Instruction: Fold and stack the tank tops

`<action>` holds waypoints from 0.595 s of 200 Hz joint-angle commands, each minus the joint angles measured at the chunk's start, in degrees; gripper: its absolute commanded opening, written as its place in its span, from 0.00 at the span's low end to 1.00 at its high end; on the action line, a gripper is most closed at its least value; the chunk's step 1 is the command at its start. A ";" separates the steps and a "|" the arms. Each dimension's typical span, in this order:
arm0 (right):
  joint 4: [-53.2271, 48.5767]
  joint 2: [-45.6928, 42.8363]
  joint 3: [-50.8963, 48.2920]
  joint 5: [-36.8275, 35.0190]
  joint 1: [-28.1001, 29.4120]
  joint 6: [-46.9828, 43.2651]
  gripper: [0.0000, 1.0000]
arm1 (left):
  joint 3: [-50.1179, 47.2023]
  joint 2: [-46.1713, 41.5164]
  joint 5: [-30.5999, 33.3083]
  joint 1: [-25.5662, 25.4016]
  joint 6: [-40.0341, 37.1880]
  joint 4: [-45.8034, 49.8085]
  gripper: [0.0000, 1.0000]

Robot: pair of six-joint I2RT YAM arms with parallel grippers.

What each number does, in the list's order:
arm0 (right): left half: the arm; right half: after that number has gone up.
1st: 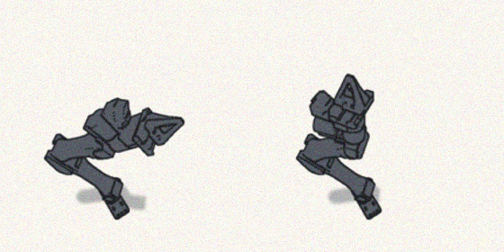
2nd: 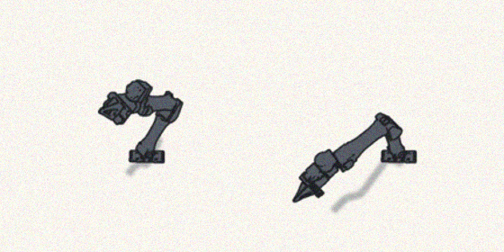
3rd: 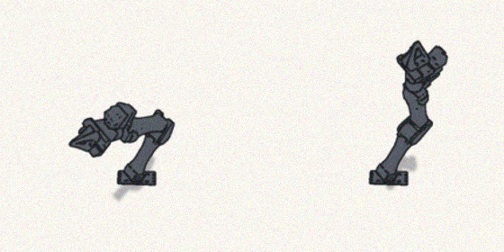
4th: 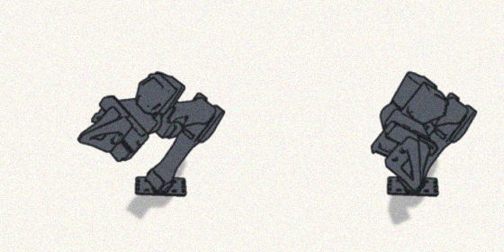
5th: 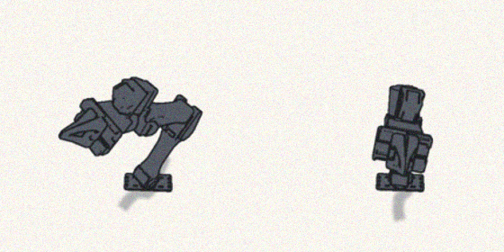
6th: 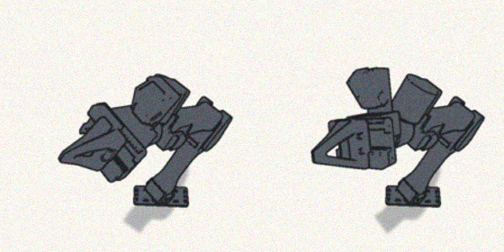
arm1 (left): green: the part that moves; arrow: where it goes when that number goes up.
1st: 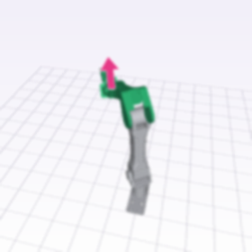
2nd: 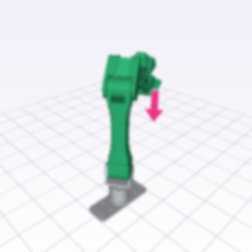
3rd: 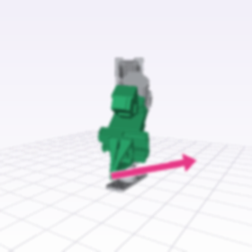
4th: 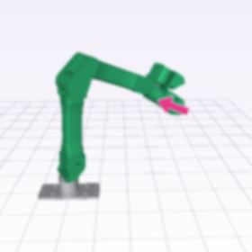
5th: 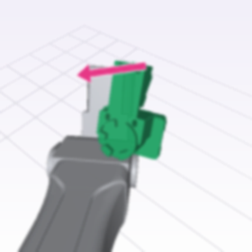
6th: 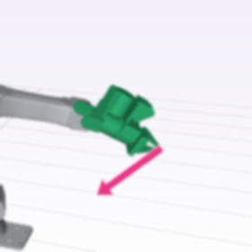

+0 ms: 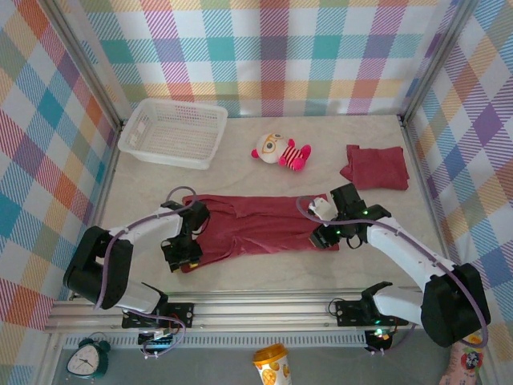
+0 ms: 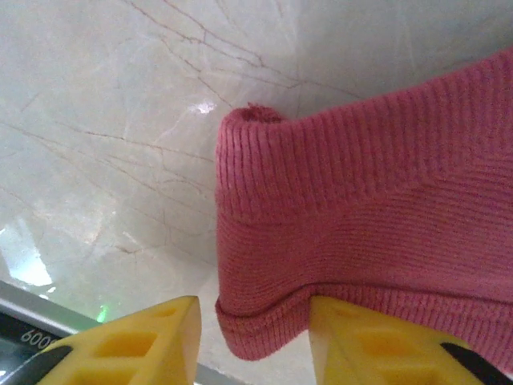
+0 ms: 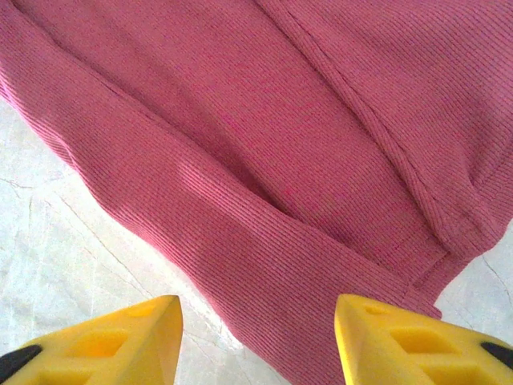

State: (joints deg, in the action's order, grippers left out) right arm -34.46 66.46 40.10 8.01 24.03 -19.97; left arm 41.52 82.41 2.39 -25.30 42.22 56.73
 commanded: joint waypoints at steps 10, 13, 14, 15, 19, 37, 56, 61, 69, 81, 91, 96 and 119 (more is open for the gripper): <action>0.92 0.33 1.02 0.47 0.85 0.02 0.53 | -0.67 -0.37 -1.32 0.96 1.74 -3.08 0.28; 0.91 0.54 1.15 0.51 0.91 -0.06 0.53 | -0.56 -0.25 -1.26 0.97 1.69 -2.94 0.26; 0.90 0.62 1.18 0.51 0.96 -0.07 0.53 | -0.43 -0.20 -1.21 0.96 1.66 -2.85 0.26; 0.89 0.70 1.29 0.51 0.99 -0.07 0.53 | -0.36 -0.17 -1.19 0.96 1.61 -2.81 0.25; 0.91 0.93 1.43 0.51 1.21 -0.07 0.53 | -0.12 -0.15 -1.19 0.95 1.46 -2.62 0.23; 1.45 1.78 1.71 0.09 1.62 0.07 0.53 | 0.95 -0.07 -1.16 0.99 0.99 -1.75 0.12; 1.90 2.99 2.25 -0.19 2.01 0.24 0.52 | 2.59 -0.41 -2.04 0.99 0.80 -0.34 0.05; 1.96 3.36 2.51 -0.11 2.21 0.27 0.52 | 3.25 -0.48 -2.48 1.01 0.59 0.20 0.05; 2.39 3.74 2.69 0.13 2.53 0.46 0.52 | 4.46 -0.56 -3.14 1.00 0.49 1.32 0.04; 3.05 4.59 2.71 0.33 2.87 0.57 0.52 | 6.43 -0.56 -4.07 0.93 0.24 3.21 0.04; 3.30 5.58 2.71 -0.02 3.04 0.55 0.52 | 7.94 -0.64 -4.72 1.00 0.29 4.52 0.05; 3.24 6.21 2.72 -0.32 3.04 0.59 0.51 | 8.57 -0.75 -5.41 0.98 0.29 4.87 0.05; 3.13 8.43 3.17 -1.73 3.05 0.19 0.51 | 11.46 -0.10 -7.41 0.97 0.31 6.22 0.06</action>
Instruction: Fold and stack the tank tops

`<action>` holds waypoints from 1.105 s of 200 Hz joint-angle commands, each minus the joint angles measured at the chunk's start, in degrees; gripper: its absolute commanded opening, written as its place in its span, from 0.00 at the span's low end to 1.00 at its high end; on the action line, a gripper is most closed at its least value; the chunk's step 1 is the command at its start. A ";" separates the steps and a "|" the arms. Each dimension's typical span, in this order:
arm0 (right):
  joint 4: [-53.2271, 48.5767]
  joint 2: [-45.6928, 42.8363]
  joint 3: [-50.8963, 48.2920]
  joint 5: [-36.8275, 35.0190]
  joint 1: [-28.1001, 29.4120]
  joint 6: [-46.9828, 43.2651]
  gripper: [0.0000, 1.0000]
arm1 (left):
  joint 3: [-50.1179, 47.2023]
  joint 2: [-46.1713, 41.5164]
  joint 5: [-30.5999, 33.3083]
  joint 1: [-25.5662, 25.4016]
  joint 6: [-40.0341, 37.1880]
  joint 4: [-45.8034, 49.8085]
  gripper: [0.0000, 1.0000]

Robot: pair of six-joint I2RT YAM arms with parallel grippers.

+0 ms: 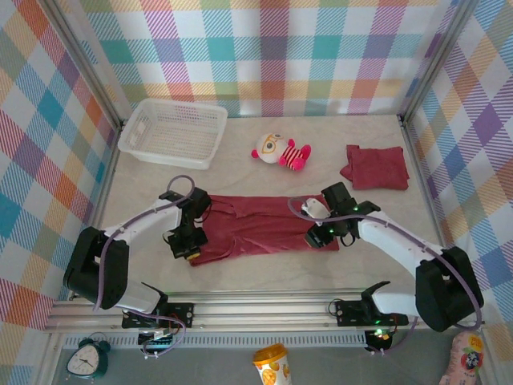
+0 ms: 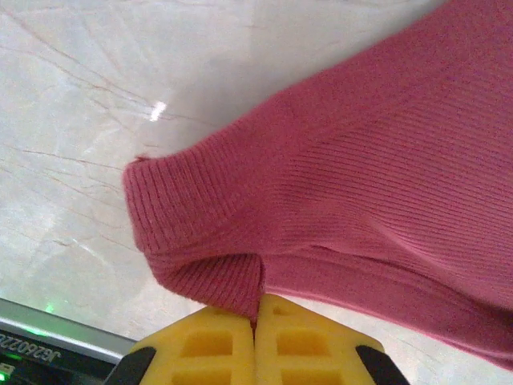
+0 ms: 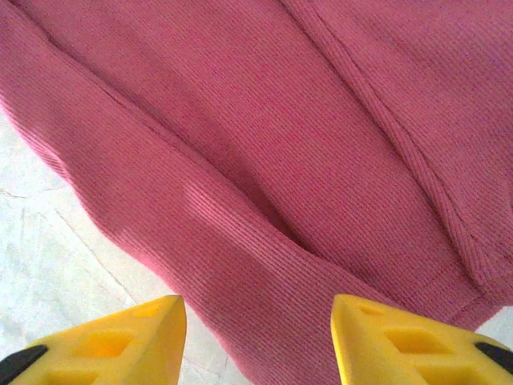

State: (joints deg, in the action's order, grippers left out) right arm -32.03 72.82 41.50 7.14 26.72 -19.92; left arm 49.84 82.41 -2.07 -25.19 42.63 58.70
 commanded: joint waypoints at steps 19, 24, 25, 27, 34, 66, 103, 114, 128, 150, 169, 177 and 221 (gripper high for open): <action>0.83 3.57 2.01 -1.45 0.40 0.05 0.51 | 5.72 1.34 -3.90 1.06 -0.40 4.92 0.06; 0.92 3.85 2.01 -1.51 0.38 0.06 0.51 | 6.53 1.62 -3.95 1.17 -0.42 5.09 0.06; 0.92 3.88 1.97 -1.51 0.36 0.10 0.51 | 6.69 1.66 -3.97 1.27 -0.43 5.15 0.06; 0.96 3.93 1.93 -1.58 0.35 0.00 0.51 | 6.96 1.73 -3.99 1.32 -0.51 5.19 0.06; 1.19 4.00 1.71 -1.74 0.35 -0.08 0.51 | 7.85 2.15 -4.16 1.78 -0.67 5.41 0.06; 1.54 4.43 1.22 -2.56 0.35 0.03 0.51 | 9.32 2.59 -4.97 5.68 -1.27 5.70 0.07; 1.61 6.74 1.18 -4.06 0.40 -0.55 0.51 | 6.79 1.43 -6.74 12.03 -0.53 3.00 0.07; 1.00 8.07 1.51 -4.64 0.35 -1.03 0.50 | 5.68 1.18 -7.32 13.85 -0.23 2.23 0.07; 0.57 9.53 1.48 -5.23 0.35 -1.70 0.50 | 4.14 0.77 -8.31 16.11 0.23 0.59 0.07; 0.67 10.89 1.22 -6.67 0.31 -1.93 0.49 | 2.70 1.20 -9.79 18.75 0.44 -1.39 0.08; 0.57 11.62 1.38 -6.96 0.35 -1.79 0.49 | 3.26 2.35 -10.14 20.31 0.16 -1.69 0.08; 0.63 11.78 1.22 -7.03 0.35 -1.84 0.49 | 3.63 2.81 -10.16 20.85 0.01 -1.87 0.09; 0.51 11.32 1.57 -6.48 0.35 -1.78 0.49 | 6.83 7.99 -10.11 22.20 -1.42 -1.89 0.12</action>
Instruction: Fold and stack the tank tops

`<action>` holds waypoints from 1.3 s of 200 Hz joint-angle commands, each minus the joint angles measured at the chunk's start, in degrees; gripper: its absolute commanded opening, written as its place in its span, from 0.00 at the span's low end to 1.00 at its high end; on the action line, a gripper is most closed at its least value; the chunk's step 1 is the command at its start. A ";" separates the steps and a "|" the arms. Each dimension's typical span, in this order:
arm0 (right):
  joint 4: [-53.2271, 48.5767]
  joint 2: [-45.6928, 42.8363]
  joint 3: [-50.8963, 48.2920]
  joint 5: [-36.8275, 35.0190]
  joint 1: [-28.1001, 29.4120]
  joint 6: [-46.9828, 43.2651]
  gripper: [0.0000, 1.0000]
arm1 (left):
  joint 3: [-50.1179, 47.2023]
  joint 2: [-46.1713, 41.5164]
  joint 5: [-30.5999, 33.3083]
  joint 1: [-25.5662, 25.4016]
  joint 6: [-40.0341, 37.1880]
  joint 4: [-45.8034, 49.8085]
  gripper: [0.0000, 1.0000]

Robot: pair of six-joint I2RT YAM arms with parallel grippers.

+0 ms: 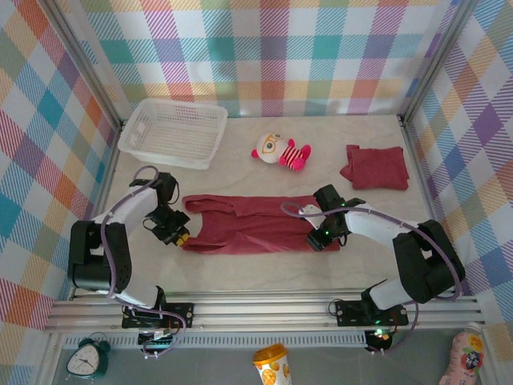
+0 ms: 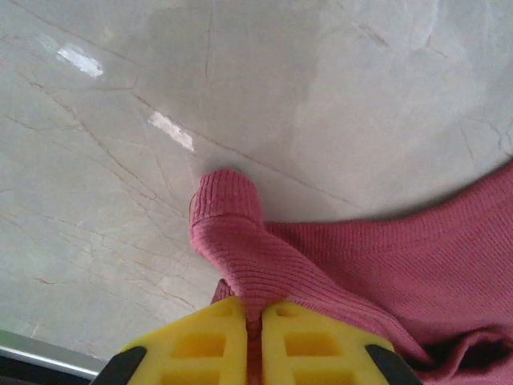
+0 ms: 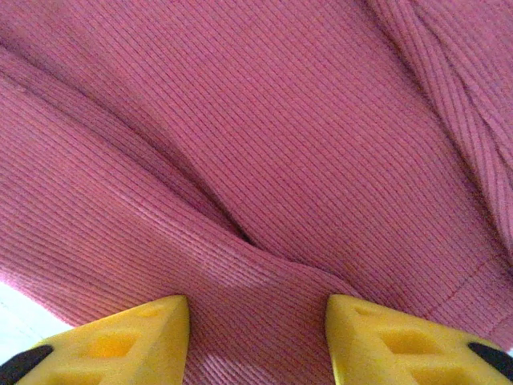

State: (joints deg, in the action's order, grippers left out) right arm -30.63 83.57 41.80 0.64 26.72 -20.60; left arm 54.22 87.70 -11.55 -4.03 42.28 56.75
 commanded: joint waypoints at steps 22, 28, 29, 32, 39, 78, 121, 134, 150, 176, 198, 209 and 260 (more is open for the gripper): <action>-0.87 -0.47 1.27 1.41 0.42 -0.71 0.49 | 4.10 5.11 -1.44 1.04 -1.26 -0.50 0.18; -0.91 -0.58 1.27 1.55 0.35 -0.52 0.49 | 4.64 5.62 -1.23 1.00 -1.40 -0.23 0.20; -0.87 -0.55 1.27 1.55 0.35 -0.51 0.49 | 4.70 5.67 -1.25 1.02 -1.40 -0.19 0.20; -1.07 -0.67 1.39 1.62 0.36 -0.50 0.49 | 4.95 5.84 -1.20 1.04 -1.48 -0.03 0.20; -1.26 -0.75 1.36 1.66 0.35 -0.29 0.49 | 5.49 6.14 -0.92 1.02 -1.74 0.25 0.20; -1.14 -1.15 1.66 2.67 0.35 0.98 0.49 | 7.91 10.24 -0.26 1.08 -3.90 0.91 0.23; -2.21 -2.52 2.06 2.08 0.35 1.57 0.49 | 11.34 12.27 3.38 2.65 -7.94 4.75 0.35; -2.16 -2.88 2.14 2.56 0.35 2.04 0.49 | 12.25 13.58 3.38 3.65 -10.43 5.92 0.37; -2.33 -3.77 2.75 3.37 0.35 2.42 0.49 | 16.27 15.70 6.76 3.68 -14.83 11.08 0.40; -2.59 -5.18 3.71 4.92 0.35 2.75 0.49 | 18.80 11.52 8.67 3.77 -17.29 14.92 0.48; -2.51 -5.71 3.64 5.20 0.35 2.55 0.49 | 16.37 5.30 5.90 3.50 -15.56 17.40 0.51; -2.53 -5.70 3.53 5.07 0.37 2.18 0.49 | 13.11 0.92 3.74 2.41 -13.58 17.37 0.52; -1.66 -4.86 2.86 4.57 0.35 0.91 0.49 | 2.77 -12.40 0.37 -9.59 -0.47 13.05 0.52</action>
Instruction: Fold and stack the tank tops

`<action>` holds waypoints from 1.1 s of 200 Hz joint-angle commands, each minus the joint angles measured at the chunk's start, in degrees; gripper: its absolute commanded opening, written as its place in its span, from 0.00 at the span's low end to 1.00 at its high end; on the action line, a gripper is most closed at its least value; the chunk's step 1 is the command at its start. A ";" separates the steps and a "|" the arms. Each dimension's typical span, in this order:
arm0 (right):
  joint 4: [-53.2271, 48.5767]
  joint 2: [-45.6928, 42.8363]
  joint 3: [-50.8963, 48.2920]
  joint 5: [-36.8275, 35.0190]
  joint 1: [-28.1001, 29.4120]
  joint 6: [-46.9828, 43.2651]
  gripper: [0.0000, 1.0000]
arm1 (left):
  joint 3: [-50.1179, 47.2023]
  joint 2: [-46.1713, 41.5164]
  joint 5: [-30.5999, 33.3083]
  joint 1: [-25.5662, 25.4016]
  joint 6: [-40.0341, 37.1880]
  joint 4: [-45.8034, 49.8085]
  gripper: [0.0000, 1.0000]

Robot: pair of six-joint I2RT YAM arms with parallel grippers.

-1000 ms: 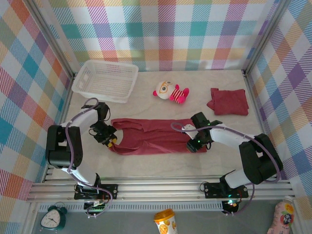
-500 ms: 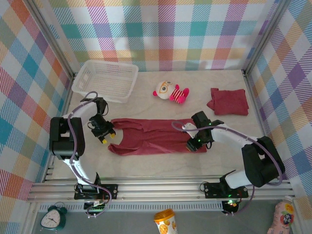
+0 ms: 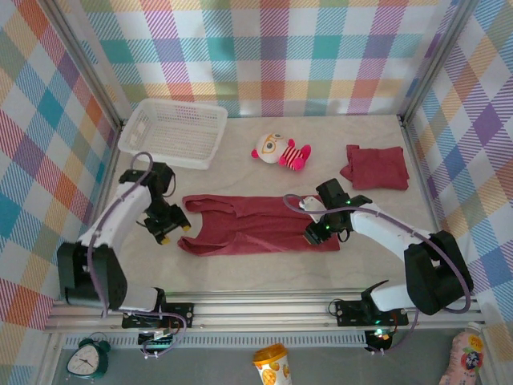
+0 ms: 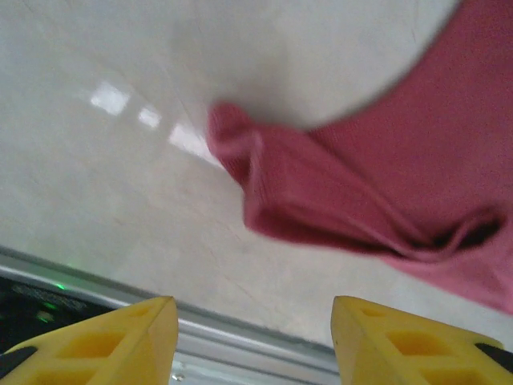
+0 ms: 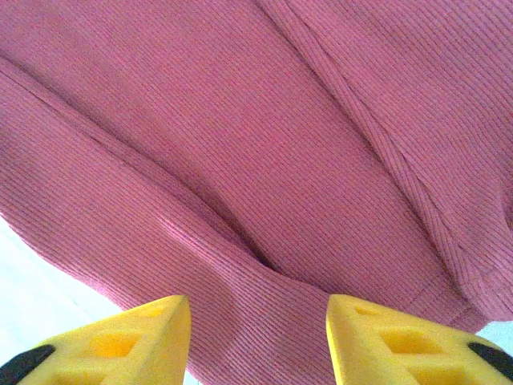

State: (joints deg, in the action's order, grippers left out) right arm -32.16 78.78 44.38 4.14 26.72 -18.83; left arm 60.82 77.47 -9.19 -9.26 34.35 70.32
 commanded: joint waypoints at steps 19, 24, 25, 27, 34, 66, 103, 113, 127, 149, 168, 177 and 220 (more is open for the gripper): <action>0.32 0.05 0.06 0.96 0.35 -1.00 0.49 | -8.50 -2.16 -2.94 -7.06 9.81 -5.79 0.49; 0.24 0.14 0.01 1.04 0.40 -1.04 0.49 | -9.81 -1.58 -3.54 -7.09 9.80 -7.02 0.48; 0.25 0.14 0.01 1.04 0.42 -1.08 0.49 | -9.96 -1.42 -3.59 -7.05 9.78 -7.16 0.47; 0.26 0.14 0.03 1.04 0.43 -1.11 0.49 | -10.22 -1.05 -3.58 -7.08 9.60 -7.47 0.47; 0.05 0.18 0.08 0.89 0.44 -1.12 0.49 | -10.53 0.29 -2.58 -7.08 8.63 -7.61 0.44; -0.05 -0.63 -0.56 0.16 0.44 -0.93 0.49 | -8.55 6.24 1.77 -5.95 3.45 -7.61 0.40; 0.01 -0.38 -0.53 0.63 0.53 -0.04 0.48 | -4.86 12.13 2.09 -2.13 -1.37 -9.36 0.34; -0.07 -0.56 -0.60 0.23 0.50 -0.29 0.48 | -4.27 13.71 2.16 -1.38 -2.40 -9.07 0.31; -0.21 -0.73 -0.78 -0.36 0.53 -0.60 0.49 | -3.24 15.26 2.38 -0.40 -3.68 -9.06 0.29; -0.01 -0.39 -0.94 -0.02 0.53 -0.48 0.48 | -1.09 17.48 1.98 0.58 -5.39 -8.85 0.26; 0.14 -0.21 -0.96 -0.01 0.48 -0.47 0.48 | -0.53 19.73 1.75 1.68 -6.62 -8.36 0.25; 0.19 -0.12 -1.03 -0.15 0.51 -0.56 0.48 | -0.35 20.32 1.60 2.44 -7.05 -8.20 0.25; 0.65 0.51 -1.74 -0.44 0.53 -0.74 0.48 | 0.90 25.34 1.67 6.09 -10.57 -7.47 0.26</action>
State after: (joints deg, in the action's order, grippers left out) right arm -32.08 78.81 43.68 3.66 26.76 -18.87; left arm 60.20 99.39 -7.90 -5.17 27.31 61.36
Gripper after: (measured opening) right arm 0.483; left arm 0.258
